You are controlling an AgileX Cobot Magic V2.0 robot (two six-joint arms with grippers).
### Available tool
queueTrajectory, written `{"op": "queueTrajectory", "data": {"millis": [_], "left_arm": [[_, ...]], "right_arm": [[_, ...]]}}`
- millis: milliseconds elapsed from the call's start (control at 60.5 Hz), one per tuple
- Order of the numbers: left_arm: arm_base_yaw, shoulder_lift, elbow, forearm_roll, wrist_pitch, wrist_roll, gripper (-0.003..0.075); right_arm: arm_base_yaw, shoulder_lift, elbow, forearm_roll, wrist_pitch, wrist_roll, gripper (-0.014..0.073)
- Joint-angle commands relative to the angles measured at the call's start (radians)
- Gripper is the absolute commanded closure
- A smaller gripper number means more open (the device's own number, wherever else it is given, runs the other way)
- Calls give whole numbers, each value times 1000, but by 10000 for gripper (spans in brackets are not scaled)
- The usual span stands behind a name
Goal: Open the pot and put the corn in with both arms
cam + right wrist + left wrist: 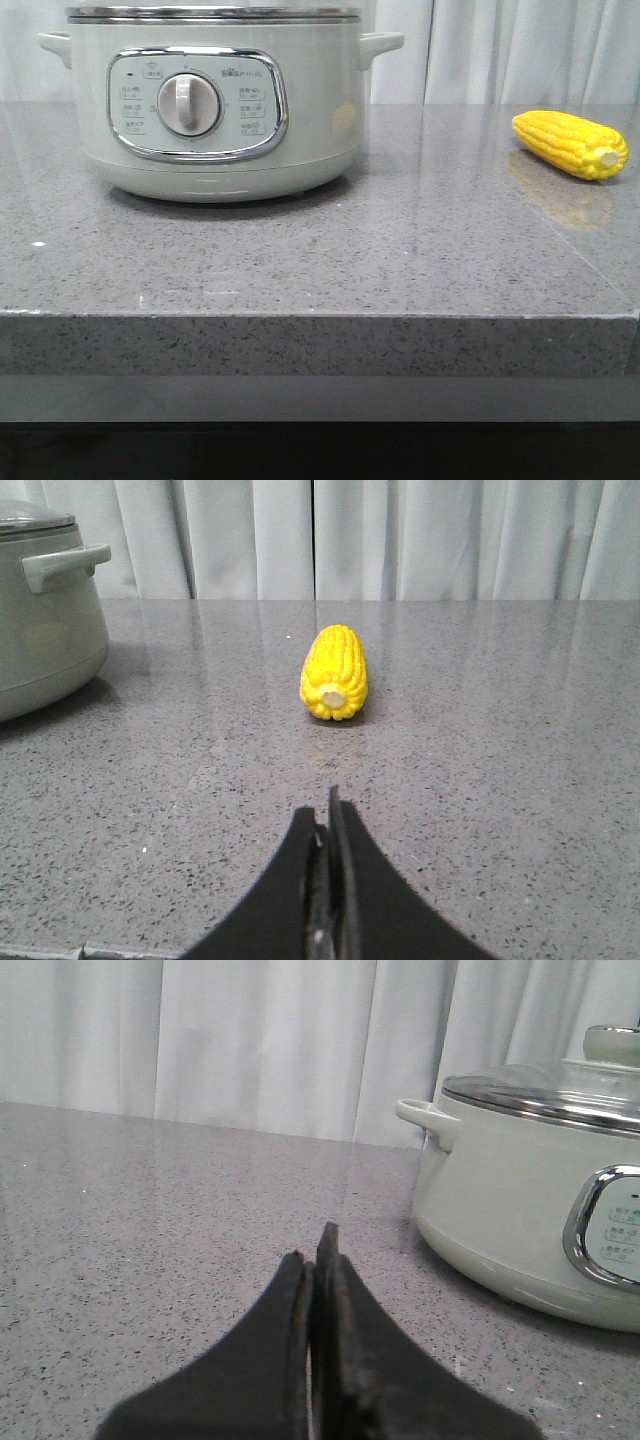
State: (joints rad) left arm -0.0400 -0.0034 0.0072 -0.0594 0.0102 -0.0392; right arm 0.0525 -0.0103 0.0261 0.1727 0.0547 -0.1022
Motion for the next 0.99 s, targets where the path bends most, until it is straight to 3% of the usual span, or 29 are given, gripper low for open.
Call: {"op": "queueTrajectory", "data": {"millis": [0,661,777,893,976], "left_arm": [[1,-21,3,-9,-80,-1,741],[1,-21,3,-9,-84,-1,741],[1,-21,3,-9,-149,-5,741],[1,-21,-40,-9,-191,-5,741],[1,-14,-102,-9,-149,-5,741]], "right_arm": [[1,-24,1,0,-76,-2,659],[1,-24,1,0,-87,-2,659],[1,-24,-1,0,-105,-2,659],[1,-24,-35,0,-96,-2,659],[1,-23,-88,3,-64,-2,659]]}}
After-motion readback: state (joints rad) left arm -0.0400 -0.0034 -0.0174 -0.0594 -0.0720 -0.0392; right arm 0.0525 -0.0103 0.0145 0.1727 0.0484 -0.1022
